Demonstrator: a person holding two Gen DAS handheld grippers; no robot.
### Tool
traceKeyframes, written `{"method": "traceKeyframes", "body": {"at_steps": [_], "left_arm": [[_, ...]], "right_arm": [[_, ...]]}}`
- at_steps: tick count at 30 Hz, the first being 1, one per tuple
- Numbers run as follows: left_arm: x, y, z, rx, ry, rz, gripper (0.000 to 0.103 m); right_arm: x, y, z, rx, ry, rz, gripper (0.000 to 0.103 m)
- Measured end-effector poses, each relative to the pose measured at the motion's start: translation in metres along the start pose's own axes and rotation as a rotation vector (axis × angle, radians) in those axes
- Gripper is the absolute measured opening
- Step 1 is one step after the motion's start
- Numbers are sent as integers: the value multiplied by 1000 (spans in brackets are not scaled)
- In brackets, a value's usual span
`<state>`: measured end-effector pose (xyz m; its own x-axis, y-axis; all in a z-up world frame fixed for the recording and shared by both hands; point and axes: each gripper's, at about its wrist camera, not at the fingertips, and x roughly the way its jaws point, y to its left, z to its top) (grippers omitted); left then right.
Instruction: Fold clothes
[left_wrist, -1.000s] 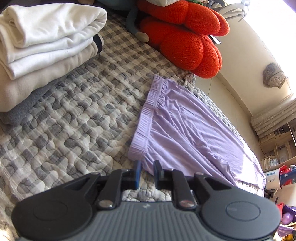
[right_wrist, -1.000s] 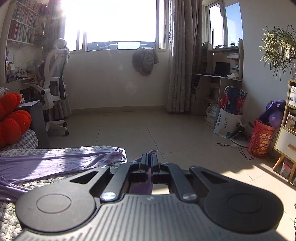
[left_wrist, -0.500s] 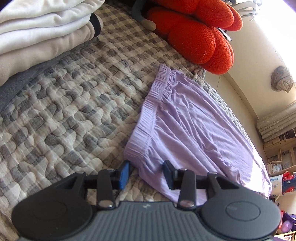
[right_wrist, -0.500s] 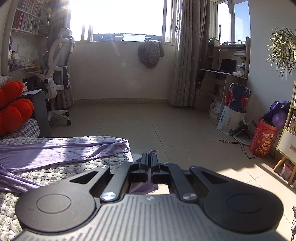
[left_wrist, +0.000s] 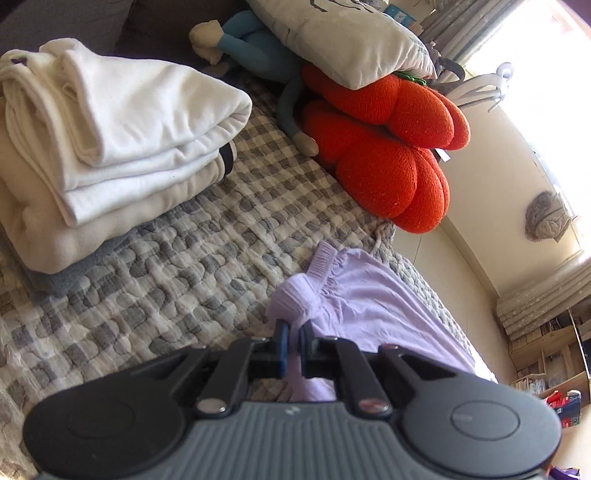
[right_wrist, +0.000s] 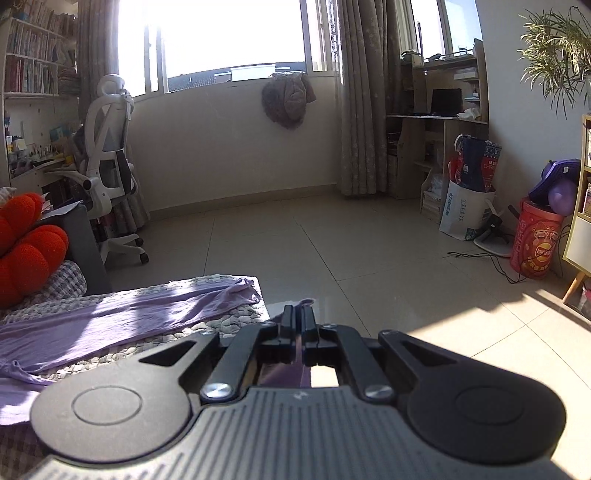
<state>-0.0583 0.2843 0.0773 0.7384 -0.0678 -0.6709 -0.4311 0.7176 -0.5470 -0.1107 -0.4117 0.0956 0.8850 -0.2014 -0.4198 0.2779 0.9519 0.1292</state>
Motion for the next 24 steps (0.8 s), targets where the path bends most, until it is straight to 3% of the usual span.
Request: {"method": "traceKeyframes", "body": {"at_steps": [6,11,18,24], "left_arm": [[-7,4,5,-3,-3,-1,6],[-10,5,4,-2,-7,-4,6],[-8,-1,3,38,-16,31,6],[-3,-25,10,125,-72,84,6]], "right_arm": [[-10,-3,5,82,41,78,3],[-41,1,16,113,-66,153,3],[-24,7,13,80,-14,113,3],[-8,13,21,54,-30,79,3]]}}
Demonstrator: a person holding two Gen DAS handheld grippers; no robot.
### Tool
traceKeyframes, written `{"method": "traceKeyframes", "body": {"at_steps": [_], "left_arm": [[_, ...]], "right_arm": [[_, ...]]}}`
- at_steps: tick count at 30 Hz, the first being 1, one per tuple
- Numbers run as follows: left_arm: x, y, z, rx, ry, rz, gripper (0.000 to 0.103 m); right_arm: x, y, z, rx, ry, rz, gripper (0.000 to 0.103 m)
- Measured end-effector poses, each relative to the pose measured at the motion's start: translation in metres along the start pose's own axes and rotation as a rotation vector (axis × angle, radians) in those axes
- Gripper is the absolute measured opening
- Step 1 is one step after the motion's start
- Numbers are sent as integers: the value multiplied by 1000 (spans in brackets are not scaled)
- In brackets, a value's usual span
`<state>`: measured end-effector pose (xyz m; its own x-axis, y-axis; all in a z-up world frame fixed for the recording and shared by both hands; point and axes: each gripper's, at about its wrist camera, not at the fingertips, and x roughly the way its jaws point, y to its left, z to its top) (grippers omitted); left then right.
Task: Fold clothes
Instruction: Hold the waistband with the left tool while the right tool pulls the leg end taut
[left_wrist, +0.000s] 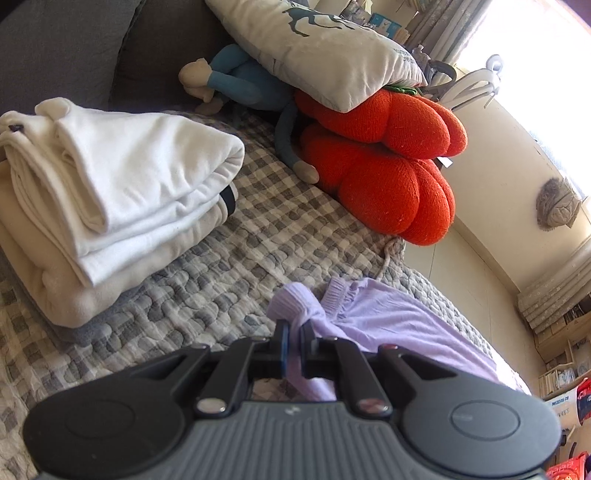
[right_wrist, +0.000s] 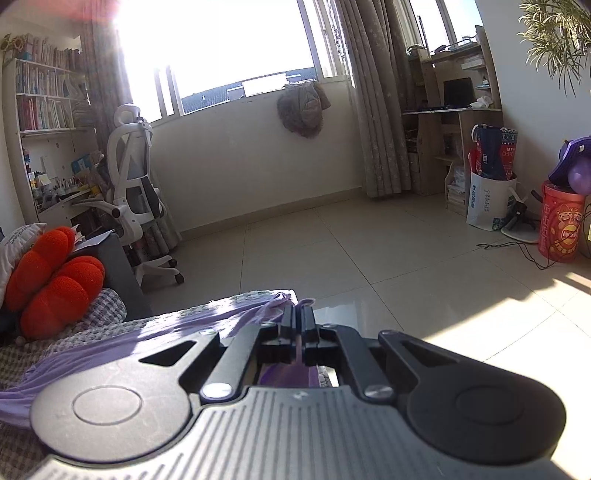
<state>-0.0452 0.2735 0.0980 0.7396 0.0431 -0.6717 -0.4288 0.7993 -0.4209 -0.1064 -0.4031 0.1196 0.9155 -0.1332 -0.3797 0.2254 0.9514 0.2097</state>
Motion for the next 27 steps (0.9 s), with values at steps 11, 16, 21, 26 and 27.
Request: {"method": "traceKeyframes", "body": {"at_steps": [11,16,21,26,27], "left_arm": [[68,-63,40,129,1,116,6],[108,-85,55,163,25,164,6],[140,-90,58,174,52,180,6],[171,-95,61,185,80,197,6],[177,-96,61,187,85,200,6]], "right_arm": [[111,-1,11,28,96,-123,3],[173,6,9,3,153,-173,3],[222,15,16,-7,179,-195,3],[264,12,16,-7,217,-247,0],[269,10,13,2,229,-237,0]]}}
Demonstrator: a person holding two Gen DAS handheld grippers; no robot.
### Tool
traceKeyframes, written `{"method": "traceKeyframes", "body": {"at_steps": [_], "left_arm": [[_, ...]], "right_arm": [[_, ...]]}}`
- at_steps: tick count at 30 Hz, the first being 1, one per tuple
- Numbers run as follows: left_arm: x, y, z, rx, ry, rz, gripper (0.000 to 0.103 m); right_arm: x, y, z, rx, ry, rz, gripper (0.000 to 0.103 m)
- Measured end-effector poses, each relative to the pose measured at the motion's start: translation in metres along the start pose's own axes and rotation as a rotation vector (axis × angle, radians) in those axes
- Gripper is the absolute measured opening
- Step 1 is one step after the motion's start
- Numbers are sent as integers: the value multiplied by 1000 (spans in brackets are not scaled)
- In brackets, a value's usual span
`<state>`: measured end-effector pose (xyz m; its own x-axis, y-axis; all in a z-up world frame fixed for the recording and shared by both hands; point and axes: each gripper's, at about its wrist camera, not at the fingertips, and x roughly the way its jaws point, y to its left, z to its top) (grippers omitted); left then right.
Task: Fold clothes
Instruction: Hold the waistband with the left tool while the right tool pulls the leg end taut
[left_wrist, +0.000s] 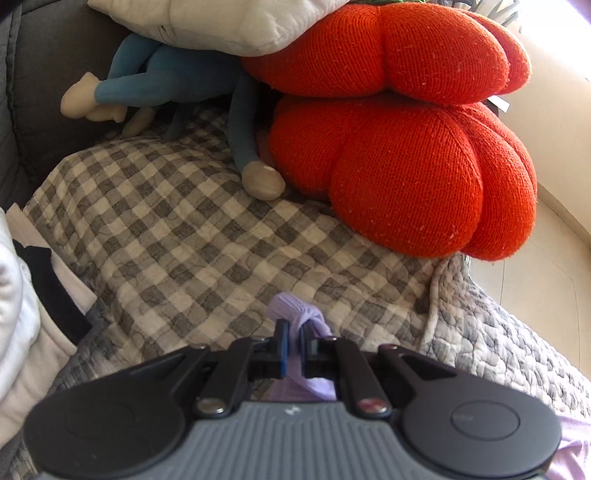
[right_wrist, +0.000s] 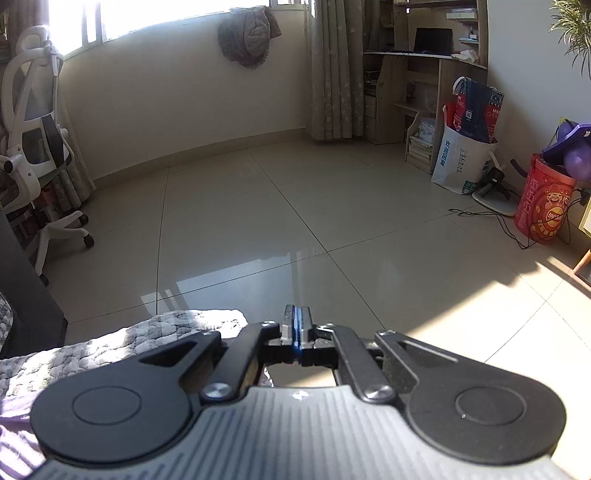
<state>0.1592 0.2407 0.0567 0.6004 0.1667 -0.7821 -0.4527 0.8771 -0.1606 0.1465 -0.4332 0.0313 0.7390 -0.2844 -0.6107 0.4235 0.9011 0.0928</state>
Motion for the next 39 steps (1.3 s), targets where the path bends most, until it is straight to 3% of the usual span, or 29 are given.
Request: {"method": "traceKeyframes", "body": {"at_steps": [2,4,5,7,9,11,12,16,17,20,21,25,31,39], "left_arm": [[12,-4,3,5,11,6,7],[24,-8,5,11,22,11,8],[29,-10,7,13,27,13,8],[29,-11,7,14,19,1,8],[30,-9,7,1,20,-16,8],[31,-7,7,-16,22,-30,8],[32,-7,7,-25,23,-35,8],[32,-9,6,-15,19,-35,8],[31,-9,6,-17,18,-36,8],[30,-8,6,-20,16,-39,8],[30,-8,7,-21,16,-40,8],[28,-6,7,-32,14,-43,9],[26,-9,9,-57,8,-50,9],[25,-20,11,-66,1,-73,9]], "right_arm": [[9,-1,-5,-6,23,35,0],[6,9,-14,-70,12,129,0],[3,14,-18,-104,3,178,10],[-7,24,-26,-182,-12,274,17],[-17,30,-31,-251,-18,351,39],[-23,37,-33,-317,-9,409,53],[-23,39,-33,-344,-4,414,53],[-12,39,-38,-390,33,358,52],[-5,42,-40,-414,35,322,45],[-5,47,-41,-448,-1,290,5],[-6,49,-41,-458,-13,282,3],[-9,54,-42,-497,-64,250,1],[-18,44,-27,-444,-172,164,1],[-10,34,-11,-369,-191,85,1]]}}
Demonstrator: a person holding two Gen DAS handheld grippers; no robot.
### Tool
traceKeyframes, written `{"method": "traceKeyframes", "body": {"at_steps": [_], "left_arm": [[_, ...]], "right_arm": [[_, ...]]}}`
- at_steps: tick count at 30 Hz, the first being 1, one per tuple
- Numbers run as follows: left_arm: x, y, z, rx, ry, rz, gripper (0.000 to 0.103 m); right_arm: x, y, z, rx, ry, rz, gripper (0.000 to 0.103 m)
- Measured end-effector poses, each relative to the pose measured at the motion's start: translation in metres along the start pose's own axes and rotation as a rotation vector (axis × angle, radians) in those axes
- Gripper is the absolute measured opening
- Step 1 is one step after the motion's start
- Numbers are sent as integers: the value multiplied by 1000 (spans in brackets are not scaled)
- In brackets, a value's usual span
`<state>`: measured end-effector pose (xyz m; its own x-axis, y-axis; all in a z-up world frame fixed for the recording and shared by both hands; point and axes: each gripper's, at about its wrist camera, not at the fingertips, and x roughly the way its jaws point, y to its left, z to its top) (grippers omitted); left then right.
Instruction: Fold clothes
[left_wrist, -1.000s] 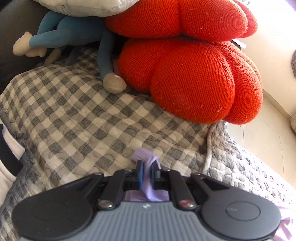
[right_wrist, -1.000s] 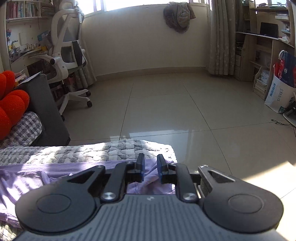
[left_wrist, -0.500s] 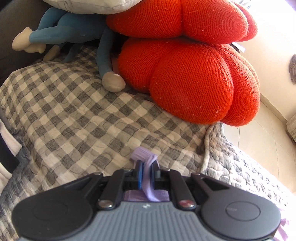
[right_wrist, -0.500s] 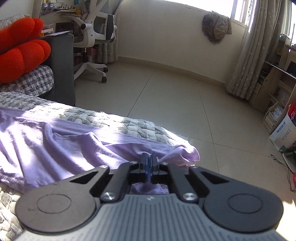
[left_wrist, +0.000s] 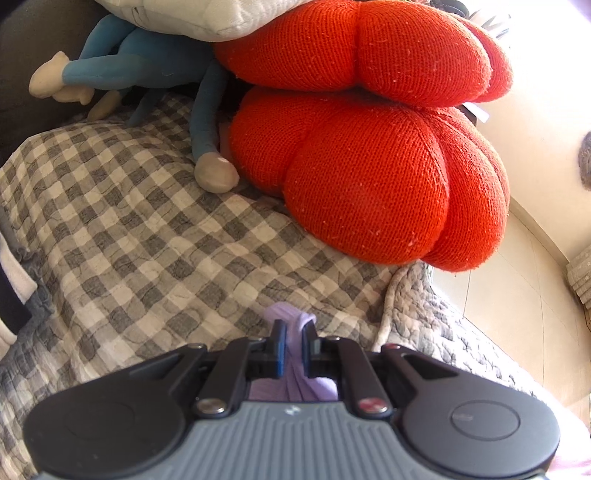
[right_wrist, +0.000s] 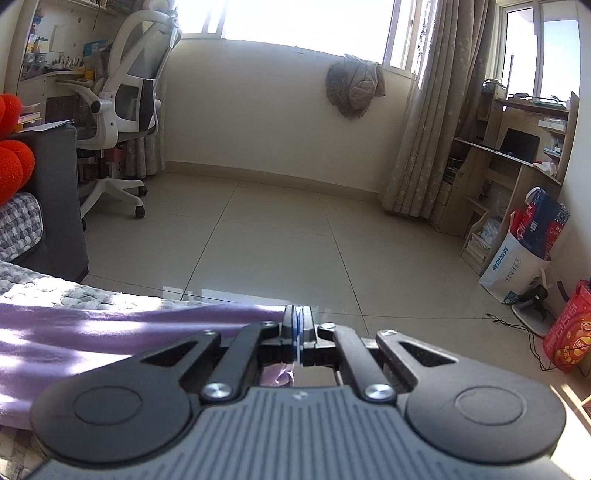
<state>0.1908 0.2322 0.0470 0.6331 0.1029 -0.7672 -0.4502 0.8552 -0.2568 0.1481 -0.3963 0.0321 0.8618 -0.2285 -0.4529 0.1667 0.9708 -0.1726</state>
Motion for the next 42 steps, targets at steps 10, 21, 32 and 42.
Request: {"method": "traceKeyframes", "body": {"at_steps": [10,21,32,42], "left_arm": [[7,-9,3,23,-5,-17,9],[1,-5,11,86,-25,8,54],[-64,55,-15,26,9,-39,62],[-55,61,-54,-144,96,-73,64]], "right_arm": [[-10,-25,10,89,24,-92,1],[57,12,-29,135,165,-153,4],[-45,88,8,-73,117,326,13],[-136,283,-20,-500,195,941,34]]}}
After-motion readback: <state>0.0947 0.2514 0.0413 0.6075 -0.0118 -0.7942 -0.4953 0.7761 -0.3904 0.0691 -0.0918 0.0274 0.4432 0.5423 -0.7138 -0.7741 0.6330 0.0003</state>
